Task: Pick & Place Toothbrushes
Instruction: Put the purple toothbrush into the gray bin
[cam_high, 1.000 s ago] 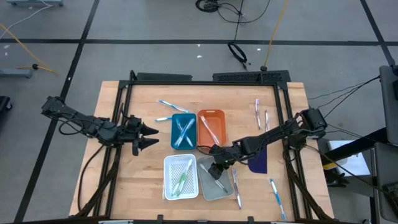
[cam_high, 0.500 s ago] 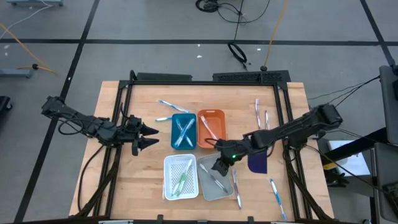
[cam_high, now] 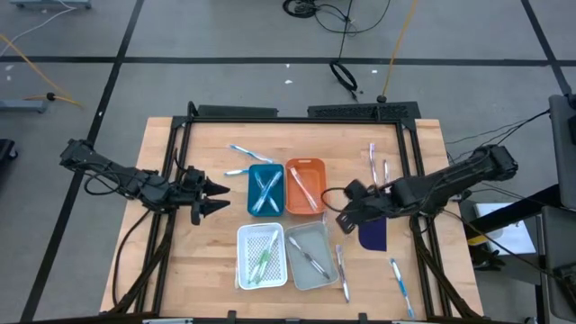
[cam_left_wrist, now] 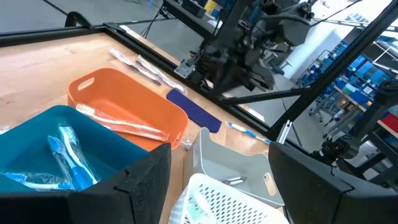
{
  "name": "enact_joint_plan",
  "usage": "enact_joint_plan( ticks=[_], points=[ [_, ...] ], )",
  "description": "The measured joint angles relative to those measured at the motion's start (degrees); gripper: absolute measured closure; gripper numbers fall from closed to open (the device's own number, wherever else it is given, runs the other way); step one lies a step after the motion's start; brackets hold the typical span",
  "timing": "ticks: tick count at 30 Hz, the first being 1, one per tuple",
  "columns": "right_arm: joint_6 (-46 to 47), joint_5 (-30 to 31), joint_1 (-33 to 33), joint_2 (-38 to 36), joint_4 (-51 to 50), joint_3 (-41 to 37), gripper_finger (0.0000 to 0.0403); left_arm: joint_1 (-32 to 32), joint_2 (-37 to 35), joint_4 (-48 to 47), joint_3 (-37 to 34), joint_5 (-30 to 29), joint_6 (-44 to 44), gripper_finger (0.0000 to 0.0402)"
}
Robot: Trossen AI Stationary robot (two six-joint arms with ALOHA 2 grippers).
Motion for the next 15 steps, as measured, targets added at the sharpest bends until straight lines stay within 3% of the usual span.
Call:
enact_joint_plan(
  ticks=[9,12,15],
  points=[
    [-1.85,11.63,-4.55,-5.26,-15.65,-0.31,0.0396,0.00,0.00,-0.02,0.00,-0.10,0.00,0.0131],
    [-8.51,11.89,-7.26,-6.39,-15.65,-1.36,0.0395,0.00,0.00,-0.02,0.00,-0.10,0.00,0.0131],
    [-9.28,11.79,-10.60,-7.22,-15.79,-2.18,0.0394,0.00,0.00,-0.02,0.00,-0.10,0.02,0.0131]
  ],
)
